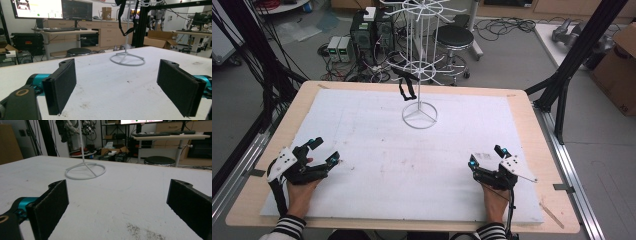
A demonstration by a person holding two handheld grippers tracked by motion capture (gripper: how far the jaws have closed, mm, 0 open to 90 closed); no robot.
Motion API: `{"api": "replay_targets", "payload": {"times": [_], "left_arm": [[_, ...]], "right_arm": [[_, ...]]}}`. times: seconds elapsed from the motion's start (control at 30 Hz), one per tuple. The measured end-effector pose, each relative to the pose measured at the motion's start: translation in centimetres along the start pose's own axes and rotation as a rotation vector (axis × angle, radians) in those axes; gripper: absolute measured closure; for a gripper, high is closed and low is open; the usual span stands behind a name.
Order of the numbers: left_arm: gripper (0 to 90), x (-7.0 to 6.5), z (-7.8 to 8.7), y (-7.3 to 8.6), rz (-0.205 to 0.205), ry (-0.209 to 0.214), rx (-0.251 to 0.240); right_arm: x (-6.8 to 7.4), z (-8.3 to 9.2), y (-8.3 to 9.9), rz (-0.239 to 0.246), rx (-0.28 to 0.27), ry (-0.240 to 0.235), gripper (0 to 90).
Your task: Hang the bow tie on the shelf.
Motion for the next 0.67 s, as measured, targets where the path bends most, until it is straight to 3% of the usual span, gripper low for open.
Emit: {"api": "replay_targets", "payload": {"times": [0.1,0.27,0.67], "left_arm": [[16.3,0.19,-0.03,0.00,0.011,-0.019,-0.003],[16.5,-0.17,-0.09,0.11,-0.028,-0.024,0.004],[16.4,-0.12,0.06,0.04,-0.029,-0.029,-0.008]], "right_arm": [[-0.03,0.01,0.00,0.000,-0.001,0.001,2.9],[-0.03,0.01,0.01,0.002,0.000,0.002,3.0],[0.20,-0.03,0.09,0.011,0.009,0.009,3.0]]}}
Point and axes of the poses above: each handheld gripper's, and its own axes: z roughly backward along the jaws, y roughly out of its underside, x roughly to its left, the point moved 9 cm from there along -z, roughly forward along the jaws, and after that the axes turned 2 degrees about -y, right-handed, at the moved point
